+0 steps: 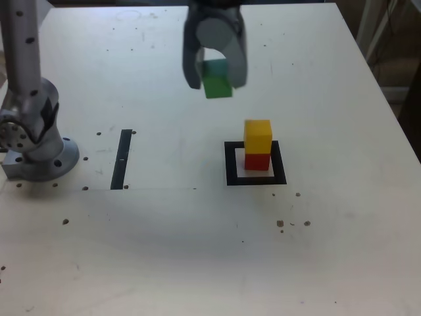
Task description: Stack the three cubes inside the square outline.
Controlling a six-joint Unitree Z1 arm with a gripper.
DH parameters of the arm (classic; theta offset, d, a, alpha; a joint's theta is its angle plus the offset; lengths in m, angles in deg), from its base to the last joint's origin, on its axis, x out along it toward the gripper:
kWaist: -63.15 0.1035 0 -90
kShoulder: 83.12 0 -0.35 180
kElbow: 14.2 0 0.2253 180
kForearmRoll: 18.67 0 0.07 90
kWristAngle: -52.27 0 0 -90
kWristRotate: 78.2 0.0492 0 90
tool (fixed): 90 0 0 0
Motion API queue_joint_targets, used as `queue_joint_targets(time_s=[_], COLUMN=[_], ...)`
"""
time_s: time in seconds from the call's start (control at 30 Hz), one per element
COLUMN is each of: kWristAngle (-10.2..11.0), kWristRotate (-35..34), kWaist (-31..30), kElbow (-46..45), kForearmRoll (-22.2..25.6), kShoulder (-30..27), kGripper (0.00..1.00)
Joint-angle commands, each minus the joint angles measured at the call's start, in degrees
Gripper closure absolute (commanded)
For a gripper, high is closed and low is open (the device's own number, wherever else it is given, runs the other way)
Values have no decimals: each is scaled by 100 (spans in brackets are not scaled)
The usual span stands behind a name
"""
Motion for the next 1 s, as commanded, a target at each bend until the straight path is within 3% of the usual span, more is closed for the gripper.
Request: queue_joint_targets(time_s=[0.0, 0.6, 0.97], kWristAngle=[-1, -148, -154], kWristRotate=[-25, 5, 61], kWaist=[-66, -182, -203], kElbow=[153, 965, 1048], kForearmRoll=[64, 87, 67], kShoulder=[142, 1084, 1317], kGripper=[89, 89, 87])
